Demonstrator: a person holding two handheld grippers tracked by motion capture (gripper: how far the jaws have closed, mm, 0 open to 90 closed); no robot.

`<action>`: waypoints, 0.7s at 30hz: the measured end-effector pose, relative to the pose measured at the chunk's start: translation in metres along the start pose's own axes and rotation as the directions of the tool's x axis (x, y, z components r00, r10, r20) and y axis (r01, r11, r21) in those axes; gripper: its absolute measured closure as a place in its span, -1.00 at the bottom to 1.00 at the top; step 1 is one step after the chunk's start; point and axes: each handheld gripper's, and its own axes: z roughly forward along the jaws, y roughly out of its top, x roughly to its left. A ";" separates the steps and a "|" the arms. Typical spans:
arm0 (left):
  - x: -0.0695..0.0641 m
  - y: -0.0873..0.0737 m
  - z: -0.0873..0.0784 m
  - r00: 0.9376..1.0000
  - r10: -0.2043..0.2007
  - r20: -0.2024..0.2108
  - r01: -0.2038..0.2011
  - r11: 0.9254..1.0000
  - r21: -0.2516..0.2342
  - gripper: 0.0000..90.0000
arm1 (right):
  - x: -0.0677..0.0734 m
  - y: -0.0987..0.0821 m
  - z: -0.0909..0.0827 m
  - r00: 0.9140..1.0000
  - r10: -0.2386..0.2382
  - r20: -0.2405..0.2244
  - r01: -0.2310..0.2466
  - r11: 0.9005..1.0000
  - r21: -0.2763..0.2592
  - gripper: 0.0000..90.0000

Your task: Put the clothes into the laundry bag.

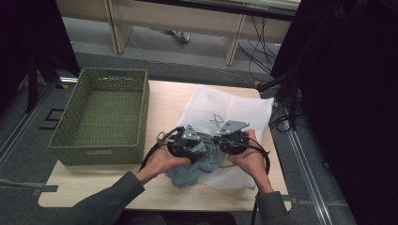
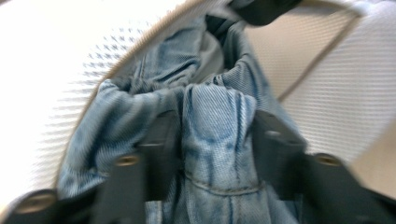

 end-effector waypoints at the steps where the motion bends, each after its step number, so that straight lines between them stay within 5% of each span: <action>1: 0.000 -0.002 -0.011 1.000 -0.010 -0.013 0.010 1.000 -0.015 -0.20 | 0.000 0.000 0.000 1.000 0.000 0.000 0.000 1.000 -0.001 0.96; 3: 0.002 -0.009 -0.027 0.999 -0.042 -0.029 0.042 0.999 -0.029 -0.37 | 0.001 0.000 0.000 1.000 -0.002 -0.001 0.002 1.000 -0.001 0.96; 6: 0.006 -0.024 -0.032 0.997 -0.067 -0.046 0.068 0.998 0.014 -0.60 | 0.000 0.000 0.000 1.000 -0.003 -0.002 0.003 1.000 -0.003 0.96; 10: 0.011 -0.041 -0.002 0.994 -0.109 0.011 0.108 0.987 0.115 -0.68 | 0.002 0.003 0.000 1.000 -0.008 -0.016 0.008 1.000 0.000 0.96; 11: 0.013 -0.042 0.005 0.993 -0.118 0.017 0.115 0.984 0.133 -0.58 | 0.003 0.003 0.000 1.000 0.003 -0.006 -0.003 1.000 0.000 0.96; 13: 0.013 -0.040 0.018 0.997 -0.077 -0.005 0.077 0.988 0.131 0.15 | 0.004 0.004 0.000 1.000 -0.003 -0.016 0.003 1.000 -0.005 0.96; 15: 0.010 -0.034 0.020 0.996 -0.087 -0.032 0.090 0.992 0.086 0.52 | 0.006 0.006 -0.001 1.000 -0.002 -0.027 0.002 1.000 -0.009 0.96; 21: 0.006 0.005 0.017 0.997 -0.074 -0.030 0.075 0.997 0.008 0.70 | 0.010 0.014 -0.009 0.999 -0.036 -0.036 0.034 0.998 -0.050 0.96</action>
